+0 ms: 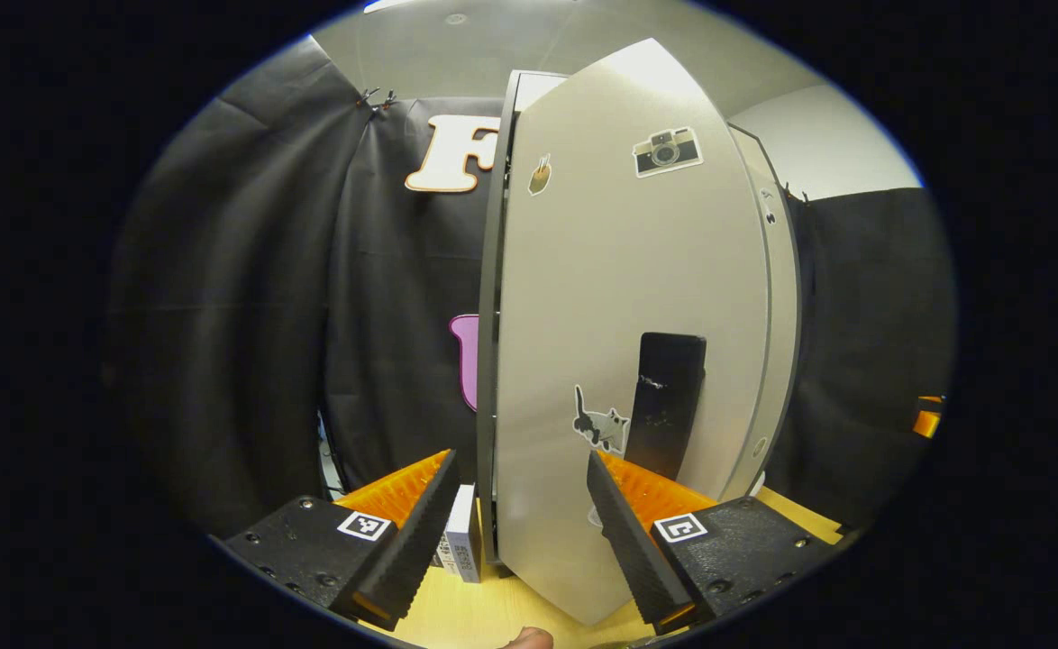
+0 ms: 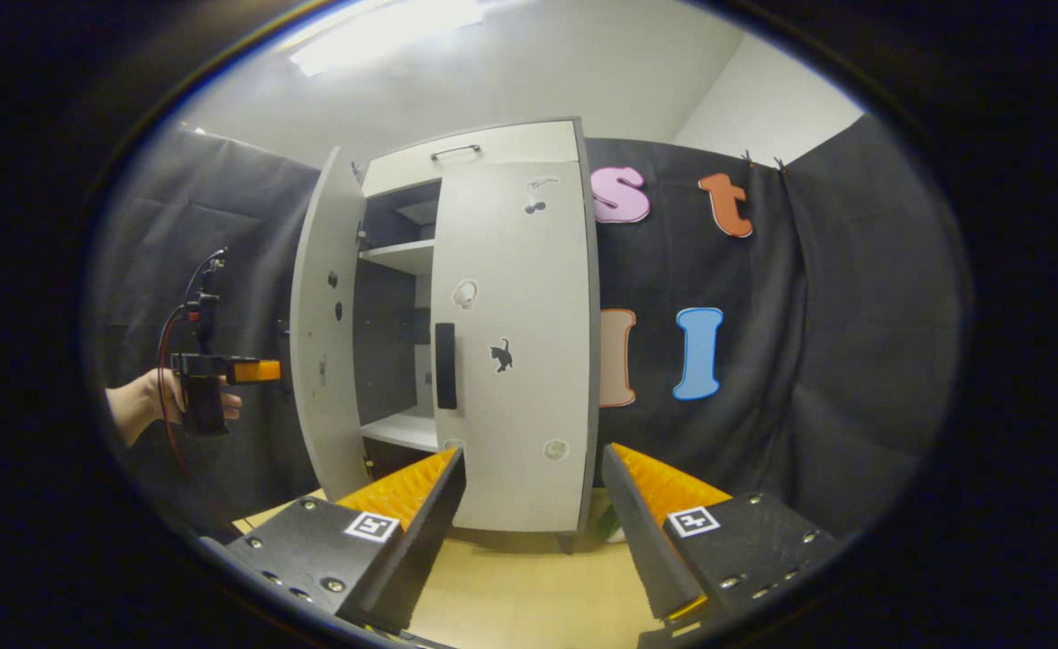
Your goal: Grasp the bottle in the cabinet with the left hand and place it on the coaster, then close the right door with the right hand and the left door with the left hand.
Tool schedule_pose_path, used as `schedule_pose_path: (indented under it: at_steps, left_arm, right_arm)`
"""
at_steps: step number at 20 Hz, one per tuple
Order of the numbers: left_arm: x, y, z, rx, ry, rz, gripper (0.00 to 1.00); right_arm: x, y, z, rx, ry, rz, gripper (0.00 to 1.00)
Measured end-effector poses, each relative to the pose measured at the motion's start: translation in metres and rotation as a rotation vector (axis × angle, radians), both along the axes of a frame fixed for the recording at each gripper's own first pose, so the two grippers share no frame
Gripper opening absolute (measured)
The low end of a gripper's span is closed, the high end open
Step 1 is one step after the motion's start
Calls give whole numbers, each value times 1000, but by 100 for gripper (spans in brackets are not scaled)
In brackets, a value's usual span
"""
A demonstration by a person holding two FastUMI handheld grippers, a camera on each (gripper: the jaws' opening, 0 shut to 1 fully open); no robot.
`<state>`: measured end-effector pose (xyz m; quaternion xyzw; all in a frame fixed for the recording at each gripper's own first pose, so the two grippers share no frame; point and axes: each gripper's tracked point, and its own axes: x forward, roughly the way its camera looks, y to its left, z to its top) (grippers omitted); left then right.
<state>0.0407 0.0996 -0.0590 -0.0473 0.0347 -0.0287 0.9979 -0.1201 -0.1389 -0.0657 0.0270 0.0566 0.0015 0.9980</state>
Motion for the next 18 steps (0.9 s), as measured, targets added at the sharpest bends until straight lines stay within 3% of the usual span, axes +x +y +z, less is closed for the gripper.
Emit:
schedule_pose_path:
  at_steps: [6, 7, 8, 12, 13, 14, 18]
  left_arm:
    - [6, -18, -3, -32, -7, -20, 90]
    - [7, -23, -5, -50, 2, -33, 85]
    - [7, -29, -5, -65, 6, -47, 91]
    - [11, -38, 3, -48, -13, -45, 94]
    - [10, -41, 4, -43, -12, -46, 88]
    - [9, -45, 4, -41, -11, -49, 93]
    - [-10, -54, 5, -20, -10, -32, 93]
  right_arm:
    - [-5, -20, 5, -35, -18, -69, 93]
    - [-5, -23, 6, -36, -20, -74, 93]
    - [-6, -29, 5, -31, -20, -84, 93]
    - [-12, -41, 5, -17, -11, -105, 93]
    - [-14, -42, 6, -18, -13, -102, 93]
    - [-16, -43, 8, -18, -16, -99, 93]
    - [-28, -44, 16, 7, -30, -86, 93]
